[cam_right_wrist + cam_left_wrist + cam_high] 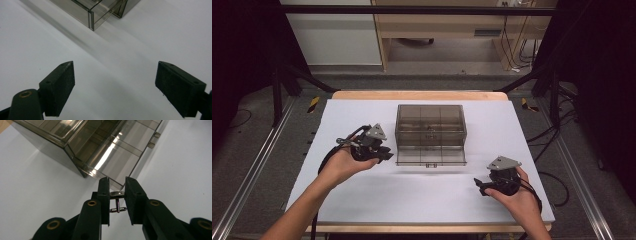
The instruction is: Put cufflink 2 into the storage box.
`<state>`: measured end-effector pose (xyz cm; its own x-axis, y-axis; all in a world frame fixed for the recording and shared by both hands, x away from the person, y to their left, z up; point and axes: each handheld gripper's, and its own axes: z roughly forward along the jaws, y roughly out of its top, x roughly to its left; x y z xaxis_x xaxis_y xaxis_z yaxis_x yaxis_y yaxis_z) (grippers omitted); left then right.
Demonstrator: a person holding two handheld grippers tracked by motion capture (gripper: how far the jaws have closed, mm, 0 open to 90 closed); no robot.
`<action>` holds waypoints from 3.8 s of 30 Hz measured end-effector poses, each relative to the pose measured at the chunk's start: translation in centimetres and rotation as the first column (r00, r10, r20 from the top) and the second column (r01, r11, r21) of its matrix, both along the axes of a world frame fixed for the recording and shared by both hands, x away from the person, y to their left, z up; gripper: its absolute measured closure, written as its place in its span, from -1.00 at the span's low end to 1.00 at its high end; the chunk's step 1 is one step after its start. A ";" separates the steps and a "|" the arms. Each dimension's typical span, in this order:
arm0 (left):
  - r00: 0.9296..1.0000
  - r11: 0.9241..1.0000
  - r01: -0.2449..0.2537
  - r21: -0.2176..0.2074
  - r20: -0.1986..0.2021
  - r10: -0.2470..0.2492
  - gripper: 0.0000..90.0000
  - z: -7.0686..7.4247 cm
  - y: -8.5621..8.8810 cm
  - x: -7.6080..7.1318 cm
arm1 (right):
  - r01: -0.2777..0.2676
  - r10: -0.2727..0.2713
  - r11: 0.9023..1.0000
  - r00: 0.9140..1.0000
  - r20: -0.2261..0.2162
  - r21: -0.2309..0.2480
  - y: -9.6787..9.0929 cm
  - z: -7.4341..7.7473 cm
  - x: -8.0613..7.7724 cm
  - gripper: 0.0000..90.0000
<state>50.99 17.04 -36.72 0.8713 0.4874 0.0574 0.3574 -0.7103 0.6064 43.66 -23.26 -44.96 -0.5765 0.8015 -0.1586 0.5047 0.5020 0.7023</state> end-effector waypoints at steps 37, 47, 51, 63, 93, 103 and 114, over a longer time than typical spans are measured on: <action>0.994 0.994 0.106 -0.027 0.009 -0.106 0.66 -1.3 -7.9 2.3 | 0.007 -0.007 1.000 1.000 -0.009 -0.001 -0.6 -0.1 -0.3 -0.64; 0.995 0.994 0.103 -0.029 0.018 -0.102 0.66 -2.8 -10.0 3.4 | 0.011 -0.011 1.000 1.000 -0.012 0.000 -1.2 -0.3 -0.5 -0.64; 0.994 0.994 0.104 -0.022 0.014 -0.104 0.66 -3.3 -10.4 3.7 | 0.015 -0.015 1.000 1.000 -0.012 0.001 -1.3 -0.4 -0.6 -0.64; 0.993 0.993 0.119 0.008 0.023 -0.120 0.66 -4.5 -11.2 4.0 | 0.018 -0.018 1.000 1.000 -0.018 0.004 -1.5 -0.4 -0.7 -0.65; 0.993 0.999 0.025 -0.046 0.116 -0.019 -0.30 -0.9 -6.1 0.6 | 0.014 -0.021 0.999 0.991 -0.133 -0.050 -2.5 0.2 -1.5 0.02; 0.994 0.996 0.004 -0.087 0.105 0.005 -0.53 -1.8 -3.4 -0.6 | 0.022 -0.032 0.997 0.988 -0.153 -0.069 -3.2 0.3 -1.6 0.04; 0.991 0.993 -0.041 -0.107 0.123 0.054 -0.75 -3.6 -0.9 -1.4 | 0.018 -0.032 0.997 0.983 -0.182 -0.075 -3.2 0.1 -1.5 0.07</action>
<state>49.57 16.16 -40.29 0.8358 0.5374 0.1119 0.3055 -0.6248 0.7185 42.12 -26.45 -44.82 -0.5810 0.8064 -0.1103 0.6344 0.5336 0.5593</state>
